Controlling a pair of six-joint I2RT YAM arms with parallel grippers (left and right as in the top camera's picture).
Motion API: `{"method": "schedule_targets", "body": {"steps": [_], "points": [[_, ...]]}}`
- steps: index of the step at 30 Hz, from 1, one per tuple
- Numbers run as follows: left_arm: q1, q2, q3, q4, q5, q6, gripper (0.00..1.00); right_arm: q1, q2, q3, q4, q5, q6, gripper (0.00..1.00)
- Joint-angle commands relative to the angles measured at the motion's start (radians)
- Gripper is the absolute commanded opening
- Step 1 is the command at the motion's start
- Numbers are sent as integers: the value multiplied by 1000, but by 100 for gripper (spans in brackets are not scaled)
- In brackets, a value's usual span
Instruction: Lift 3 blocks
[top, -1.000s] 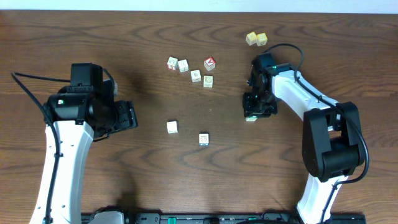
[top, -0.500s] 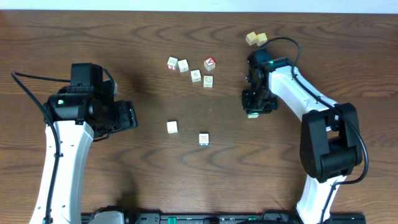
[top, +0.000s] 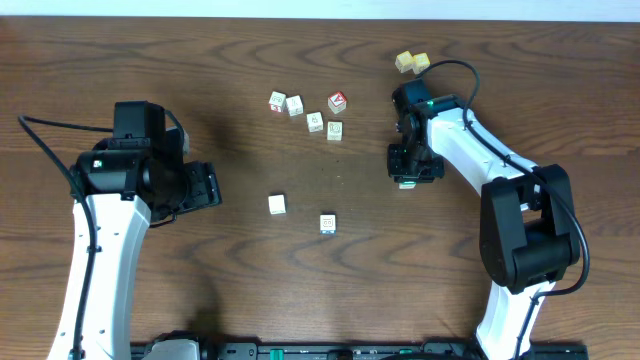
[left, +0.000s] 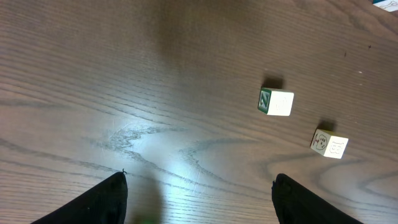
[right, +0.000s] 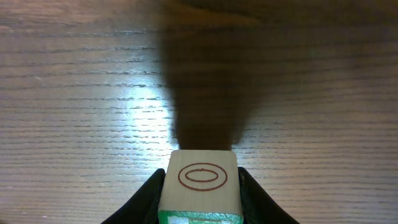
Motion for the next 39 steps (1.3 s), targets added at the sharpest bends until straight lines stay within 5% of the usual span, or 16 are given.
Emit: {"method": "schedule_targets", "body": {"steps": [1, 14, 28, 39], "points": [[-1, 2, 24, -3, -13, 20, 75, 8, 12, -21, 18, 9, 28, 31], [-1, 2, 24, -3, -13, 20, 75, -5, 8, -2, -6, 10, 3, 57], [-1, 2, 24, -3, -13, 20, 75, 78, -16, 326, -366, -92, -43, 69], [-1, 2, 24, -3, -13, 20, 75, 349, -15, 121, -76, -130, 273, 68]]}}
